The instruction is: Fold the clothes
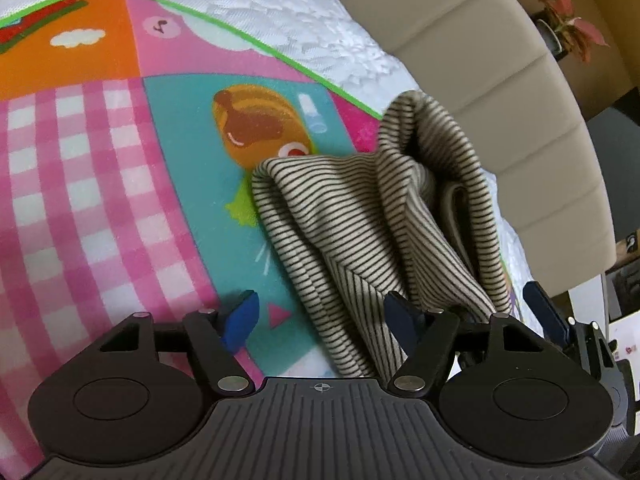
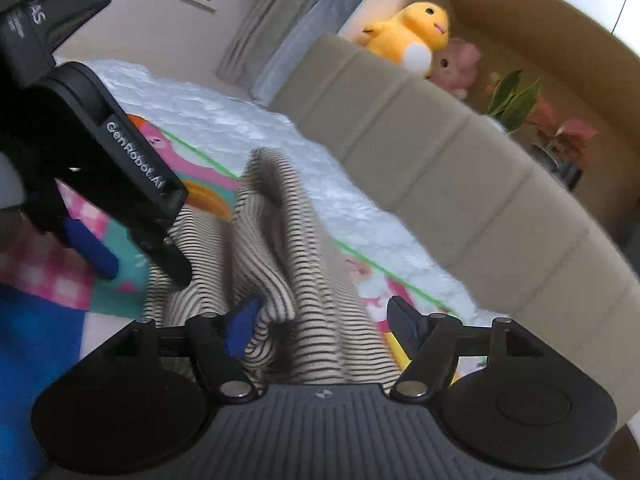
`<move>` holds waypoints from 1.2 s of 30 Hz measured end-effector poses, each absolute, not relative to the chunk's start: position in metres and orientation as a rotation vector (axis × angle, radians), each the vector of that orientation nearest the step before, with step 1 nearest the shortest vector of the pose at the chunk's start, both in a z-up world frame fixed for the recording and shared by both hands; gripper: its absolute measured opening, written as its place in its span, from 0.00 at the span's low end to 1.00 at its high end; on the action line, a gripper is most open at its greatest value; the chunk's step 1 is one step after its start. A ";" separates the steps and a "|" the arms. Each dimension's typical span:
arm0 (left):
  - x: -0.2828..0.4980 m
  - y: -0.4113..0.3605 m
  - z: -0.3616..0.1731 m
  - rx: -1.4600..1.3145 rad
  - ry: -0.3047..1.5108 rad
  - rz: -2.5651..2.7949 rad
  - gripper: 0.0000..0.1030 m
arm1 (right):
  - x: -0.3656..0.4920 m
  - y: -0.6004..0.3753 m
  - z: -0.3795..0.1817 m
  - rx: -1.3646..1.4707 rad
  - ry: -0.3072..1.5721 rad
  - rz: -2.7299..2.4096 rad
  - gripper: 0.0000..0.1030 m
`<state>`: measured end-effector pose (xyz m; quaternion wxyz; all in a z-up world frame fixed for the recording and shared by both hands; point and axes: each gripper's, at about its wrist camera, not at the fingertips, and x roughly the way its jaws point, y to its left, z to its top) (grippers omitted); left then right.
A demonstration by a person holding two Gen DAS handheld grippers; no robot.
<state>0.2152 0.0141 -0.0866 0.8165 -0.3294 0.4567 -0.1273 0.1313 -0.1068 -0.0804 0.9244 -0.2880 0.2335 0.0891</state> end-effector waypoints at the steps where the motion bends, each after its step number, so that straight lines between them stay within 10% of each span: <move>1: 0.217 0.013 -0.087 -0.720 0.973 -0.286 0.68 | 0.132 -0.105 -0.084 -0.588 0.516 0.226 0.73; 13: 0.211 0.012 -0.099 -0.763 1.006 -0.353 0.48 | 0.148 -0.104 -0.111 -0.777 0.460 0.205 0.73; 16: 0.209 0.014 -0.102 -0.790 1.016 -0.366 0.47 | 0.164 -0.116 -0.093 -0.724 0.476 0.208 0.41; 24: 0.215 0.036 -0.115 -0.944 1.064 -0.381 0.40 | 0.111 -0.078 -0.060 -0.984 0.422 0.422 0.25; 36: 0.185 0.099 -0.045 -0.895 0.807 -0.417 0.71 | 0.084 -0.017 -0.093 -1.085 0.452 0.505 0.25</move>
